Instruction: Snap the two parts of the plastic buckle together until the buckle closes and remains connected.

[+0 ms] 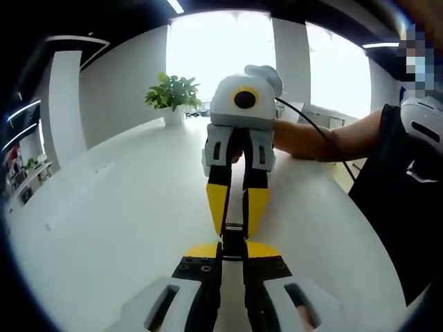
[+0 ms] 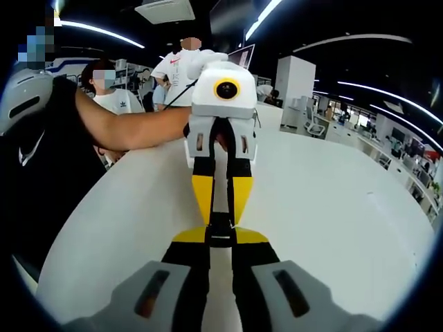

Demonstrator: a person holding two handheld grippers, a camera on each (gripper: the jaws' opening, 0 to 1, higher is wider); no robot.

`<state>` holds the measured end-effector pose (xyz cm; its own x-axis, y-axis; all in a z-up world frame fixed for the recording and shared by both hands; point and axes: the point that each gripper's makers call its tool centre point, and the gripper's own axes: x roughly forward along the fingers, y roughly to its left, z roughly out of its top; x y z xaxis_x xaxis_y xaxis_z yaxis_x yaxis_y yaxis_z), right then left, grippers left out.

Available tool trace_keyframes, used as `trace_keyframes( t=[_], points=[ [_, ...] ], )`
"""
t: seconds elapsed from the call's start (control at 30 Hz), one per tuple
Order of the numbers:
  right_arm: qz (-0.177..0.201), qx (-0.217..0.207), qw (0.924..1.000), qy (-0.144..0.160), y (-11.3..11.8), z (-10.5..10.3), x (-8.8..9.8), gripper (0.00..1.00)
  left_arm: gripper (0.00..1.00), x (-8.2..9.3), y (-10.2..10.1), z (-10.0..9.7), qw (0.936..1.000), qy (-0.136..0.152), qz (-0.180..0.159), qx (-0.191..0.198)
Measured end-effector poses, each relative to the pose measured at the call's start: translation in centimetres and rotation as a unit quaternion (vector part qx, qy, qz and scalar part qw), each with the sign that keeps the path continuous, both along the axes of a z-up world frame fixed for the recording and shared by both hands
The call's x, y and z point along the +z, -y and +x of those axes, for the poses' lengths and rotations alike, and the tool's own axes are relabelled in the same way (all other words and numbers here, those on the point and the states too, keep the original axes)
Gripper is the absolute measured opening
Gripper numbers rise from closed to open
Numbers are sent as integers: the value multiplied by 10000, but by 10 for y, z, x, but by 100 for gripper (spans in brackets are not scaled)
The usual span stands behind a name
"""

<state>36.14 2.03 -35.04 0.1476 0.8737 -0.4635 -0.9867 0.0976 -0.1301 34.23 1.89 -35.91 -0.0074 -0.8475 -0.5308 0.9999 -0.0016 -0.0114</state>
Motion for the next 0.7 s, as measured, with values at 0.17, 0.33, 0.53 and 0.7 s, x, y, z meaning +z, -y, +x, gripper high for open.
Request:
trace_keyframes(
  t=[0.17,0.33,0.53,0.7],
  points=[
    [-9,12,10000,-20,0,1,-1,9,8,-1,-2,2,10000,-82,-22,-20],
    [6,15,10000,-31,1,3,-1,9,8,-1,-2,3,9999,-117,-40,-31],
    [26,25,10000,-27,-1,2,0,9,8,0,-2,5,9999,-147,-70,-40],
    [18,33,10000,-50,0,1,-2,9,8,-2,-2,6,9999,-146,-49,-49]
  ],
)
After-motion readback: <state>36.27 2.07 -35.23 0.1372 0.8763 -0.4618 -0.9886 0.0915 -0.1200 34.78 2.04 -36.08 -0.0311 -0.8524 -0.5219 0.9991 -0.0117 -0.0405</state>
